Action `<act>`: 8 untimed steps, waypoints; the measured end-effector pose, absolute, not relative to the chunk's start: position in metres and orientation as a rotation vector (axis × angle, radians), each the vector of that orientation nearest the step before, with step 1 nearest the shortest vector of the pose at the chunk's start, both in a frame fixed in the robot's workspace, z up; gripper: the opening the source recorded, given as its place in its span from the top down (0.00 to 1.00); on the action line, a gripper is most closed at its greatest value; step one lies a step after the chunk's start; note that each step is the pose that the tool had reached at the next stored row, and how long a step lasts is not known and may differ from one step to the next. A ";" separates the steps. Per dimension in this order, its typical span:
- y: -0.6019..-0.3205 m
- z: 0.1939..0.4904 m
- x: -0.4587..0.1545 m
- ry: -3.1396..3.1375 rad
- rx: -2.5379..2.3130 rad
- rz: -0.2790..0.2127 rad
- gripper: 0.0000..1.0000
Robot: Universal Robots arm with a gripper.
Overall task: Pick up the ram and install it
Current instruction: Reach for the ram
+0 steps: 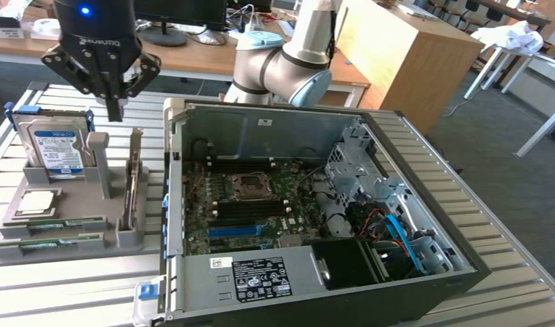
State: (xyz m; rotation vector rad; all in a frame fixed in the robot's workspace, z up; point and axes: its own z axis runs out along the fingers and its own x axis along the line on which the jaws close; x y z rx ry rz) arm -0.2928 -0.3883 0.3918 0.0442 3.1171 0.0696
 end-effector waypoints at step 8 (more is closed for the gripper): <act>-0.386 0.392 -0.313 3.117 0.041 0.070 0.90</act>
